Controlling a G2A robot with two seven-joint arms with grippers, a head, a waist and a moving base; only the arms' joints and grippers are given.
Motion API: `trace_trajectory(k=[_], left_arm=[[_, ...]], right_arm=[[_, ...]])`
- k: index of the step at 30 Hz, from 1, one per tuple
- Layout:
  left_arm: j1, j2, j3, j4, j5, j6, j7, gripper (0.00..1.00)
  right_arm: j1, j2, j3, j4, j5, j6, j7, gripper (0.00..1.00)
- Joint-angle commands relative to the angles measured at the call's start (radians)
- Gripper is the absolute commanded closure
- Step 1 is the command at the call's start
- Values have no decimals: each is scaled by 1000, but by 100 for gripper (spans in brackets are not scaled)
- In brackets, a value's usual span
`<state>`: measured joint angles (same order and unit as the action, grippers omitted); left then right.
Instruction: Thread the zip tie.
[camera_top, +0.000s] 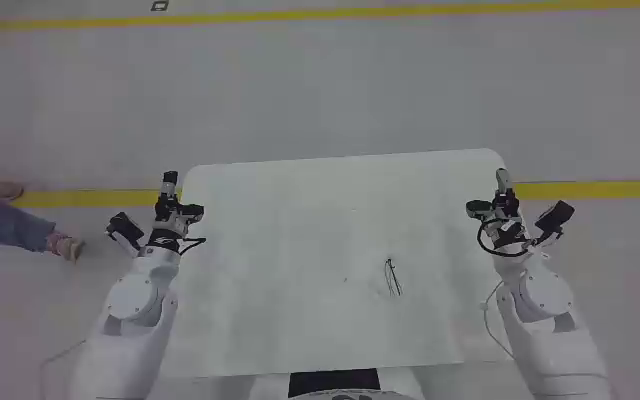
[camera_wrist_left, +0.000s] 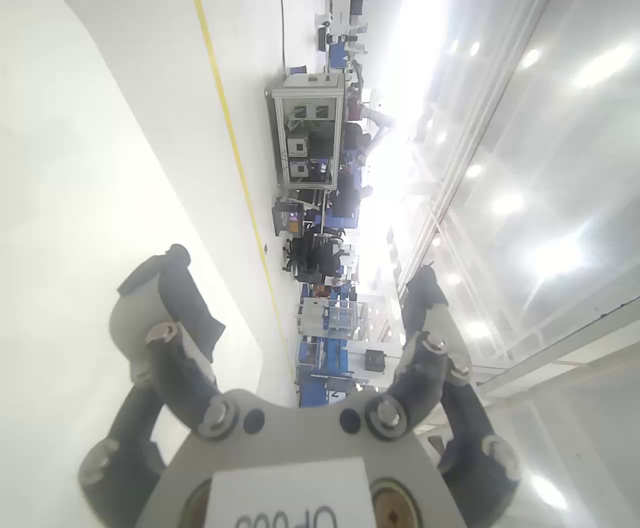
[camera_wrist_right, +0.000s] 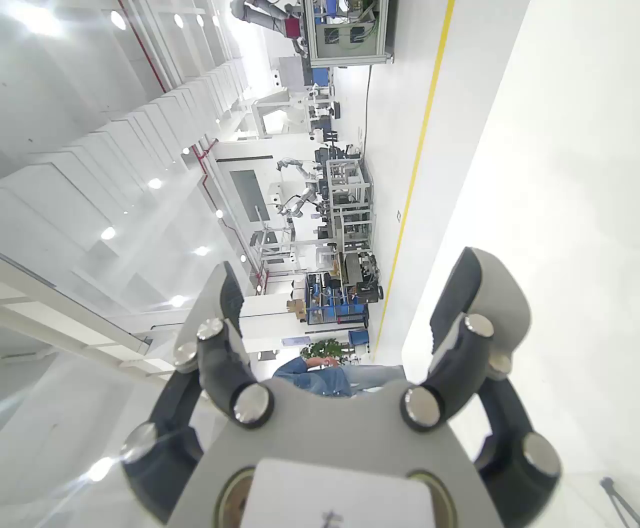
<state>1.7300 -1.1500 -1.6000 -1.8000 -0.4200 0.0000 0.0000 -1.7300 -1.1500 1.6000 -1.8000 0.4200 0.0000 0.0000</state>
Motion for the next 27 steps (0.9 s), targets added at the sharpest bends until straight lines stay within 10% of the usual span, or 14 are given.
trace_trajectory(k=[1,2,3,4,5,6,9,11,12,14,16,18,26,27], left_arm=[[0,0,0,0,0,0,0,22],[0,0,0,0,0,0,0,0],[0,0,0,0,0,0,0,0],[0,0,0,0,0,0,0,0],[0,0,0,0,0,0,0,22],[0,0,0,0,0,0,0,0],[0,0,0,0,0,0,0,22],[0,0,0,0,0,0,0,22],[0,0,0,0,0,0,0,0],[0,0,0,0,0,0,0,22],[0,0,0,0,0,0,0,0],[0,0,0,0,0,0,0,22],[0,0,0,0,0,0,0,0],[0,0,0,0,0,0,0,0]], right_arm=[[0,0,0,0,0,0,0,22],[0,0,0,0,0,0,0,0],[0,0,0,0,0,0,0,22],[0,0,0,0,0,0,0,0],[0,0,0,0,0,0,0,22],[0,0,0,0,0,0,0,22],[0,0,0,0,0,0,0,0],[0,0,0,0,0,0,0,22],[0,0,0,0,0,0,0,22],[0,0,0,0,0,0,0,22],[0,0,0,0,0,0,0,0],[0,0,0,0,0,0,0,22],[0,0,0,0,0,0,0,22],[0,0,0,0,0,0,0,0]])
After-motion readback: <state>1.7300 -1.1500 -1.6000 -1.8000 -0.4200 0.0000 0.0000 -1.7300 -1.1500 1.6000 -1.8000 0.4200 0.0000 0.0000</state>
